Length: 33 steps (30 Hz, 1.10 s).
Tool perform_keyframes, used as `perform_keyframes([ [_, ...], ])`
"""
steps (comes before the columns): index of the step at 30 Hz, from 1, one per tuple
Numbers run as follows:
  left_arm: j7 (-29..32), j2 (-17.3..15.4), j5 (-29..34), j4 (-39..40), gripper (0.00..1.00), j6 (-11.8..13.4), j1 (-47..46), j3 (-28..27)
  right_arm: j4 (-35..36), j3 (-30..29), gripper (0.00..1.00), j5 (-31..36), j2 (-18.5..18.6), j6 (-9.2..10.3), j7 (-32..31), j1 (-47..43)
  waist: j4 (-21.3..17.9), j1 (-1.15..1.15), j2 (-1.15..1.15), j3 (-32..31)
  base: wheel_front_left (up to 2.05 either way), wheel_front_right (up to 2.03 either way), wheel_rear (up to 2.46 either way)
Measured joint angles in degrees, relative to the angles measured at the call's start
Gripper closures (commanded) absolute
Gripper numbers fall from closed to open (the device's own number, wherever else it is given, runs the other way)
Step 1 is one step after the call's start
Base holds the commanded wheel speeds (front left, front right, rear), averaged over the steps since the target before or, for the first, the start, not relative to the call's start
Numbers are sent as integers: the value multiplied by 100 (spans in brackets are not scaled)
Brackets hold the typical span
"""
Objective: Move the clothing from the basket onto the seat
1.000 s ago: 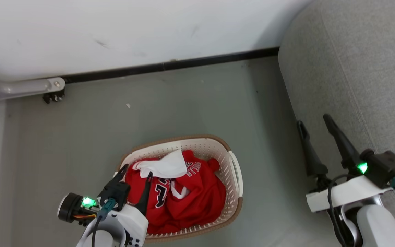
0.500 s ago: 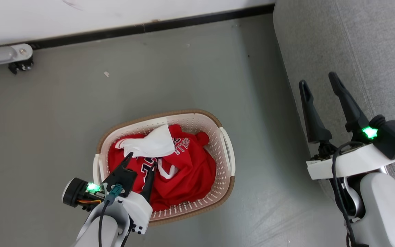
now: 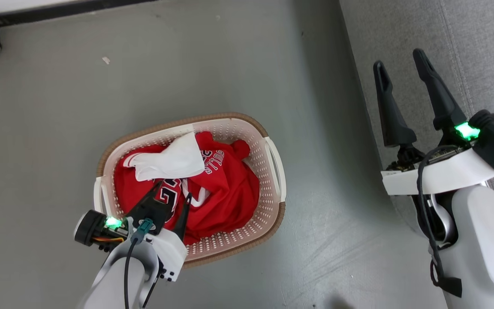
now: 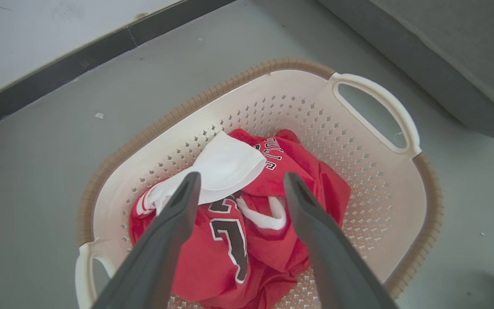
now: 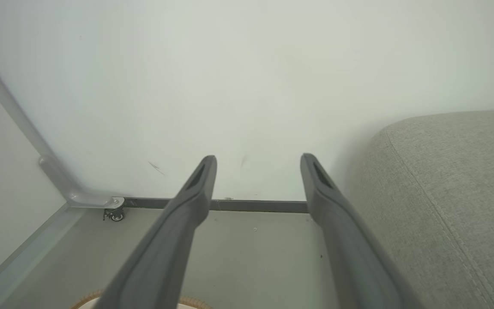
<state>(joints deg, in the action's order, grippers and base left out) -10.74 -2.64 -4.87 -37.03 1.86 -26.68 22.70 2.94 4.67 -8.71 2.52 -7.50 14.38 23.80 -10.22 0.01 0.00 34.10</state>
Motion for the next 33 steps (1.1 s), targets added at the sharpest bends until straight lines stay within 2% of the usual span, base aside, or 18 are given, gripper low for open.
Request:
perform_keyframes([
  [17,-19,-22,47,-516,0,21,-366,-78,8,123,0,-103,11,0,0,801,-199,0,0,526,0,0,0],
  [33,69,-166,48,-1039,0,103,-627,-154,-27,165,0,-303,15,0,8,1089,-334,0,0,909,0,0,0],
])
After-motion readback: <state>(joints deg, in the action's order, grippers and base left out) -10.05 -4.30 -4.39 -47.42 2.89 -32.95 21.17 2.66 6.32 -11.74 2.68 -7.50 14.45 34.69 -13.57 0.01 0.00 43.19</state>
